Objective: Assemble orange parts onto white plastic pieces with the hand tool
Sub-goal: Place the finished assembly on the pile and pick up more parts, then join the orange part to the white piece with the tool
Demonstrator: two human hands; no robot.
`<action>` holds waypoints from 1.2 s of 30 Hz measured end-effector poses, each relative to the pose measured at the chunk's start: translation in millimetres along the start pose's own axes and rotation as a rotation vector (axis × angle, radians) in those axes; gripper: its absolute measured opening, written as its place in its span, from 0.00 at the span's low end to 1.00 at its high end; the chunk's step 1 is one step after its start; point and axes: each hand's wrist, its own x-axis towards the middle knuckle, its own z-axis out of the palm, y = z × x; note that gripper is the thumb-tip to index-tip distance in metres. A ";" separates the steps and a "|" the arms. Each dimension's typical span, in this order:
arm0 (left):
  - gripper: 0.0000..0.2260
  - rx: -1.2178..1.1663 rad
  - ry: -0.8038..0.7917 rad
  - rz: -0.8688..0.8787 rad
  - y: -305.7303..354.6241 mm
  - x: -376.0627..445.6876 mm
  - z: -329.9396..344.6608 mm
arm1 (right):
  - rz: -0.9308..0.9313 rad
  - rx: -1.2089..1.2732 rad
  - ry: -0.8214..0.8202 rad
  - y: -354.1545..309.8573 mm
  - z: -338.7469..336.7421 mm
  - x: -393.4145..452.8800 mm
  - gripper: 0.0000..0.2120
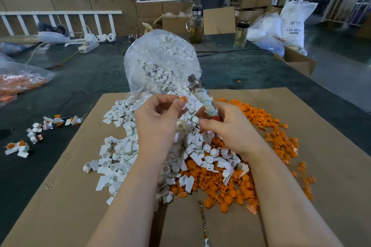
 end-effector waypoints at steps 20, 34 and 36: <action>0.05 -0.039 -0.020 0.053 0.2 6.0 -7.2 | 0.025 -0.048 -0.153 -1.5 -1.1 -3.1 0.07; 0.08 0.242 -0.078 0.095 -4.4 -5.3 6.8 | -0.070 -0.040 0.318 1.1 19.3 6.4 0.09; 0.08 0.251 -0.075 0.099 -4.4 -5.4 6.9 | -0.066 -0.038 0.318 1.4 20.1 7.2 0.09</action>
